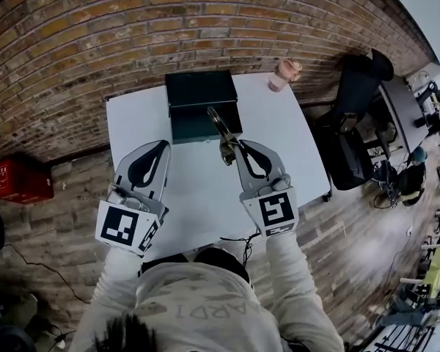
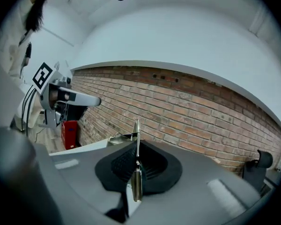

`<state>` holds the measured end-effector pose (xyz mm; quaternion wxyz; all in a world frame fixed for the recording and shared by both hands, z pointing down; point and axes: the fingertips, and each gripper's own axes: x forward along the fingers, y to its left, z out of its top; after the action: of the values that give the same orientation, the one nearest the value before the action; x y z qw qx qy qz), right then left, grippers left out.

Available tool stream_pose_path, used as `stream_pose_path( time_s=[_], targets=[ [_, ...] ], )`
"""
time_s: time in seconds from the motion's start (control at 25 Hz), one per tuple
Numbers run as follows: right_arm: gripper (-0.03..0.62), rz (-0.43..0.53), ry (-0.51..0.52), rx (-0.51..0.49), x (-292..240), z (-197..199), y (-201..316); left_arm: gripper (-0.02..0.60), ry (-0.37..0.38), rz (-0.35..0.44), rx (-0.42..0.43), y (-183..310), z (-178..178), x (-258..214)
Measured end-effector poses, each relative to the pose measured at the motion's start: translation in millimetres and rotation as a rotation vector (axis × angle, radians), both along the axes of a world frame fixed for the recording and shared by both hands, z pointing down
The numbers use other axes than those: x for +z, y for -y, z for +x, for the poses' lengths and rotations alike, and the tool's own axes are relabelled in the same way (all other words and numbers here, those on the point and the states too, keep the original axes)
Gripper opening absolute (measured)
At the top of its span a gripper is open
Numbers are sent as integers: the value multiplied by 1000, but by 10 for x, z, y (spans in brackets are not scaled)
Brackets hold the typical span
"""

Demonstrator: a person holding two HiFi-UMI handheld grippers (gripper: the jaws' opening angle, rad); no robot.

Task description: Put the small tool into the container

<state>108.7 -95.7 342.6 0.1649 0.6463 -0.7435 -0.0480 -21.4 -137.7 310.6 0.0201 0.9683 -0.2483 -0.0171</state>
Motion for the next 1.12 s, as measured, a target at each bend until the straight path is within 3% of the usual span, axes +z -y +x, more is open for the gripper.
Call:
stream_pose_path(
  time_s=[0.68, 1.12],
  targets=[
    [11, -122, -326, -287, 604, 257, 562, 6, 27, -15, -157, 147, 225, 116],
    [11, -169, -445, -444, 954, 341, 884, 6, 47, -28, -247, 253, 298, 200]
  ],
)
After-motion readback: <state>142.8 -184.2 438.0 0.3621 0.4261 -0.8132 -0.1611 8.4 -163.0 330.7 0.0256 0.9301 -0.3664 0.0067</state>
